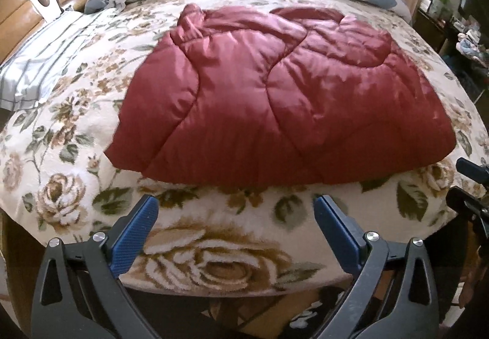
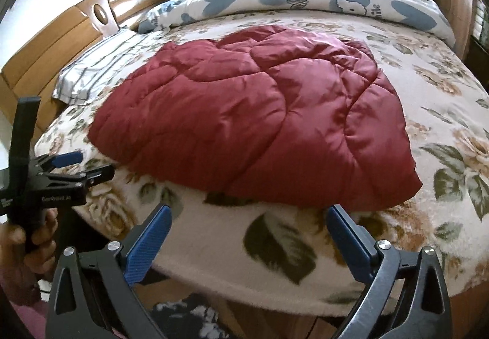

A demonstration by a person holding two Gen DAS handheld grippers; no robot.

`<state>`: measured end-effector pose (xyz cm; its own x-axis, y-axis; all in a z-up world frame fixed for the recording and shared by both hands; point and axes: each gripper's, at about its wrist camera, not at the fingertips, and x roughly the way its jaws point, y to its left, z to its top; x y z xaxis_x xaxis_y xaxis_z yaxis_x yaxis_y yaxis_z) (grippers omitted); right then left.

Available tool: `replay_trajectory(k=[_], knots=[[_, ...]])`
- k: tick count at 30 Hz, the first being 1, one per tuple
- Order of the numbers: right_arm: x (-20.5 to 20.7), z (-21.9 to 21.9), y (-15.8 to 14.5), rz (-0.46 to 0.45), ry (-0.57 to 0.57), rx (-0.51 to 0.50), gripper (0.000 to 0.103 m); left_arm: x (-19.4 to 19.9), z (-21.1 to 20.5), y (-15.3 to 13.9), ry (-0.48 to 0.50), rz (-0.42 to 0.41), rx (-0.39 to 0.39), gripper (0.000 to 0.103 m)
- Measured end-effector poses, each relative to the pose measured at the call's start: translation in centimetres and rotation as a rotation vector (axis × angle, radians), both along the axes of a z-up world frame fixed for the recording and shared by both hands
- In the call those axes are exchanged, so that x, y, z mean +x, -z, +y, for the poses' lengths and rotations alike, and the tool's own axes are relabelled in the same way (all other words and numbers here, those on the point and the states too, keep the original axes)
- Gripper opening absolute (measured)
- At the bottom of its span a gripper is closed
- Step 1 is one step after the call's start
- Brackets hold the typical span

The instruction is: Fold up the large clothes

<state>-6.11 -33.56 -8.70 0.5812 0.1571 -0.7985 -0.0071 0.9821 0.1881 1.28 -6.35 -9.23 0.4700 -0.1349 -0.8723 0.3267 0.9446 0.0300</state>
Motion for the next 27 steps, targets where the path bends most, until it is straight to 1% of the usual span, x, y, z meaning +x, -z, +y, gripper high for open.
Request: replay_trajectory(k=[2,3,5,8,10,14,16,19,27], knots=[[-0.2,0.1,-0.9,-0.005,-0.004,0.008,0.089,0.0,0.1,-1.1,0.006,-0.01,-0.009,0.099],[-0.3,0.1,-1.7,-0.012,-0.007,0.012,0.085,-0.1,0.1,-2.0,0.007,-0.019,-0.021,0.099],[-0.5,0.2,-3.4,-0.039,-0.011,0.014,0.081,-0.4,0.1,-3.8,0.016,-0.044,-0.049,0.099],[-0.7,0.5,-5.2,-0.08,-0.018,0.018,0.081,-0.8,-0.5,-5.2,0.035,-0.079,-0.05,0.099],[-0.4,0.6,-5.6,-0.094,-0.02,0.02,0.081,-0.7,-0.8,-4.9,0.038,-0.08,-0.042,0.099],[0.9,0.4,-4.0,-0.07,-0.008,0.035,0.081,0.5,-1.3,-3.0,0.028,-0.015,-0.046,0.099],[1.4,0.2,-3.1,-0.058,-0.003,0.048,0.081,0.9,-1.5,-2.3,0.016,-0.006,-0.03,0.099],[2.0,0.1,-1.9,-0.041,0.009,0.059,0.079,1.1,-1.7,-1.9,0.007,0.004,-0.027,0.099],[3.1,-0.6,-0.9,-0.003,0.039,0.074,0.082,2.6,-2.1,-1.4,-0.017,0.018,-0.023,0.099]])
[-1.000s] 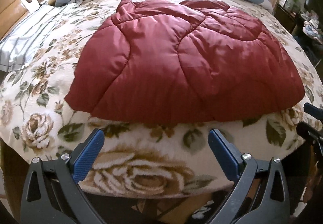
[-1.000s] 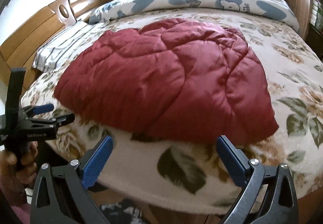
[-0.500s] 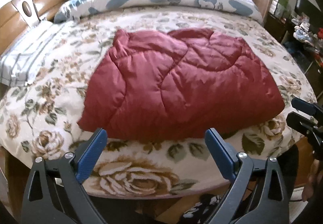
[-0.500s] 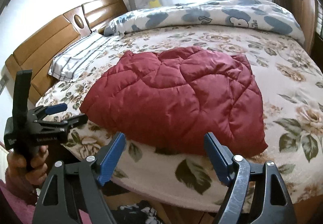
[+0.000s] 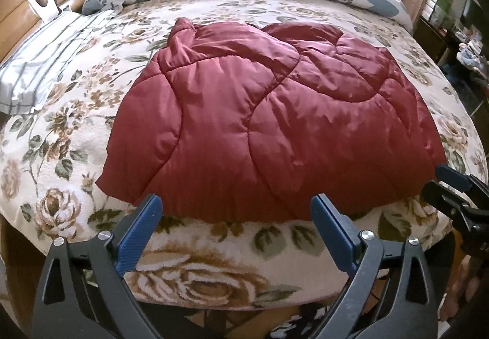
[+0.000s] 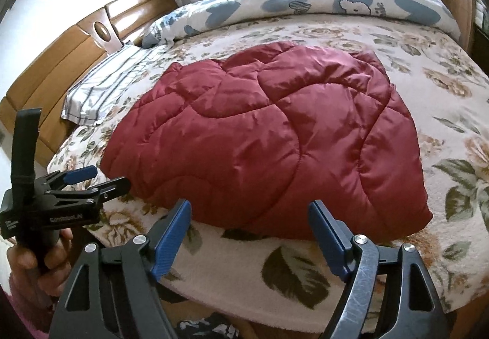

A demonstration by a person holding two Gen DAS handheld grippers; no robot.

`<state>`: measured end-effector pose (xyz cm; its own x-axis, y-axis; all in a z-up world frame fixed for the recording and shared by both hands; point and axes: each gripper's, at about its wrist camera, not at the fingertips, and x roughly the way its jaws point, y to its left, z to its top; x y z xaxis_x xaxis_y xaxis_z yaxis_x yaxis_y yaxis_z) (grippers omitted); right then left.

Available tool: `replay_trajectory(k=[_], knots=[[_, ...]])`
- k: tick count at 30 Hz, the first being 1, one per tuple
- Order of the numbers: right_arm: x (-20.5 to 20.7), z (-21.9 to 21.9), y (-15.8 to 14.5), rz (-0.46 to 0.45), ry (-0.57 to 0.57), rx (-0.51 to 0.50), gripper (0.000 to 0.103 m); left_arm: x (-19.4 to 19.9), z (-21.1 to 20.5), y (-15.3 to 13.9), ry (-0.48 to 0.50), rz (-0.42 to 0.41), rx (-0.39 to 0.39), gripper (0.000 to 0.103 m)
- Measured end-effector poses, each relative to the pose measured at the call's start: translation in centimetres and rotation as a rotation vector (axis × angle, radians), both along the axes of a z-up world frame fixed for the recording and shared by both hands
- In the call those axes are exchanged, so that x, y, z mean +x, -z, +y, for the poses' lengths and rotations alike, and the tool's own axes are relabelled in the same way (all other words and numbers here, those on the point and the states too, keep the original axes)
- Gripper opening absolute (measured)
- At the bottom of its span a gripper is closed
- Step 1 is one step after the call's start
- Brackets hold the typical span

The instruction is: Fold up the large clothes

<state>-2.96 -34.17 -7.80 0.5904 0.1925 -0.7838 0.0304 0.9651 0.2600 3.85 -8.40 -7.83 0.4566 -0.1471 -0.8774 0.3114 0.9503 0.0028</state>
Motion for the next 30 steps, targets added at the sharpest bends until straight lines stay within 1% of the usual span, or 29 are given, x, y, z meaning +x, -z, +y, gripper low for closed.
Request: replay_trajectory(k=[7,18,30], knots=[[0.9,-0.7,0.0,0.012,0.031,-0.006,0.088,1.2,0.1,-0.4,-0.03,-0.011,-0.001,0.099],[2.3,-0.8,-1.1,-0.006,0.034,-0.039,0.091,2.1,0.2,-1.0,-0.045,-0.024,-0.006,0.099],[2.8,-0.9,-1.3,-0.01,0.036,-0.053,0.092,2.5,0.1,-1.3,-0.045,-0.032,-0.003,0.099]])
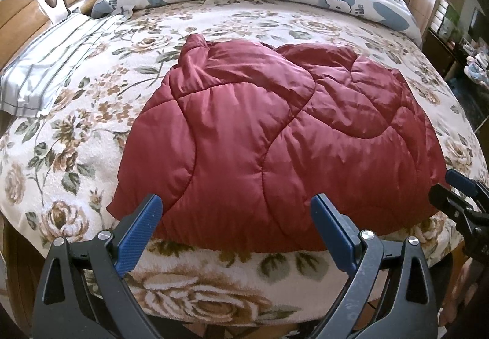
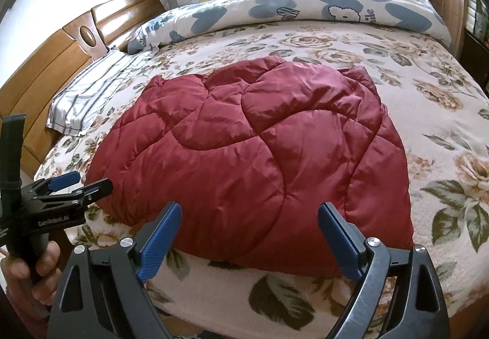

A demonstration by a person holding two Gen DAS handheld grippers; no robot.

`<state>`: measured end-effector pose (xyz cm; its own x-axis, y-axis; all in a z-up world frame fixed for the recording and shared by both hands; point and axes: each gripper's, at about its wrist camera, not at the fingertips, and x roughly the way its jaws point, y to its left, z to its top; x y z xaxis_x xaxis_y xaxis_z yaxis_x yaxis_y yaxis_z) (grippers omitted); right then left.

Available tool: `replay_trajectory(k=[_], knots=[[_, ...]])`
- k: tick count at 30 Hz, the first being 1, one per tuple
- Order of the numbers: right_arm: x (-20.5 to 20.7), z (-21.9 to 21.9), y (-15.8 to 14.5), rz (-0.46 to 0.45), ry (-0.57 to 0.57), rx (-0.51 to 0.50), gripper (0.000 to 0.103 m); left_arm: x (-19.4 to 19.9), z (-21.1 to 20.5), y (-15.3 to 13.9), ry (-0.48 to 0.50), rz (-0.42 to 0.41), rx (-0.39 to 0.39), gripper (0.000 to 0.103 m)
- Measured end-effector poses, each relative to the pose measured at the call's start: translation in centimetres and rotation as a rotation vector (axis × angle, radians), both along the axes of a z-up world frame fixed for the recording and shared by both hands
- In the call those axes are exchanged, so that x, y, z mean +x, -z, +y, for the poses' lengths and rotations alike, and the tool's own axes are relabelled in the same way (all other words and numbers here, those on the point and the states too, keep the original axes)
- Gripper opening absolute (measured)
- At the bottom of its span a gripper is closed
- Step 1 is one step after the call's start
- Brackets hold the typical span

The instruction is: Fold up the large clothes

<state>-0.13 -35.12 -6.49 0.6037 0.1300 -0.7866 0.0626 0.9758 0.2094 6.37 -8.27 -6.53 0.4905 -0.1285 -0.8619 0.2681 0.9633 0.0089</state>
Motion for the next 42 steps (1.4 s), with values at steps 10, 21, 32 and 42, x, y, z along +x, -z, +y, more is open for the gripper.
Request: replay_trajectory(k=[10,21,32,42], knots=[[0.5,-0.2,-0.3,-0.003,-0.001,-0.001,0.092,0.2,-0.1,-0.1,0.0,-0.002,0.001,0.099],[1.2,-0.1,-0.5,0.002,-0.005,-0.002,0.092,0.3,-0.2,-0.1,0.0,-0.001,0.002,0.099],[1.4,0.2,0.1,0.012,-0.01,-0.004,0.092,0.5,-0.4,-0.1,0.001,0.001,0.003,0.099],[1.4,0.1,0.6,0.021,-0.009,0.0,0.092,0.9,-0.6,-0.1,0.003,-0.001,0.013,0.099]])
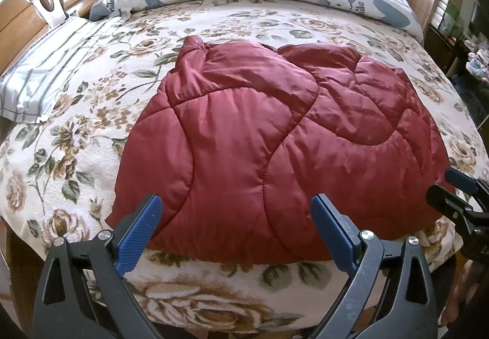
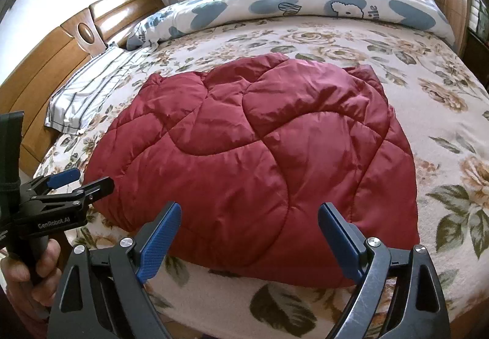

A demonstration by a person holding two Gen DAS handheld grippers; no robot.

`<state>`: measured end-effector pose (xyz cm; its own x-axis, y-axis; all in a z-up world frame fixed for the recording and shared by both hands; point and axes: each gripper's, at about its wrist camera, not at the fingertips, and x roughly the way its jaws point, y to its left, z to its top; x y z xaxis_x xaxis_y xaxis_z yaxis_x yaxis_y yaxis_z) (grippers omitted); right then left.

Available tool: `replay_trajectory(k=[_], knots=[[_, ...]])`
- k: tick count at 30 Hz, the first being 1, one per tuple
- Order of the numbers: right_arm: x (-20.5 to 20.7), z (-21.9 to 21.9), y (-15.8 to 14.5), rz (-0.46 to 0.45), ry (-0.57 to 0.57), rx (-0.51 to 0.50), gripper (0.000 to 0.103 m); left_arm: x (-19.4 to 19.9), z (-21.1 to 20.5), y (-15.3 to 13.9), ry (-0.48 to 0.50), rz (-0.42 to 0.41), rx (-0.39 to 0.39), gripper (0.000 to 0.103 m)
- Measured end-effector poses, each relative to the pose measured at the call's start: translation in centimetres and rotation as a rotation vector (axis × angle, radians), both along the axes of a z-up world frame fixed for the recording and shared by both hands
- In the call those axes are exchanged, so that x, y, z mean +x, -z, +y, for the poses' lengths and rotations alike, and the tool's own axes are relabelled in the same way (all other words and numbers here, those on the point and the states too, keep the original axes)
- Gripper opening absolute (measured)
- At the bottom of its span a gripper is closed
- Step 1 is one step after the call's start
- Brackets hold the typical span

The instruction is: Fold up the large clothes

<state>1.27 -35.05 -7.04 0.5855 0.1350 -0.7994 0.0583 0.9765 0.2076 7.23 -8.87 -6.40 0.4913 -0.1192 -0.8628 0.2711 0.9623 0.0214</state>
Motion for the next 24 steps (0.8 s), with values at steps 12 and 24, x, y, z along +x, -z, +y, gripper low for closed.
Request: replay_trajectory(k=[12,24], knots=[[-0.1,-0.05,0.3,0.011,0.0,0.007,0.092,0.23,-0.22,0.12,0.003,0.002,0.003,0.099],[0.06,-0.13,0.25,0.009,0.001,0.009,0.092,0.21,-0.19,0.16,0.005,-0.001,0.004,0.099]])
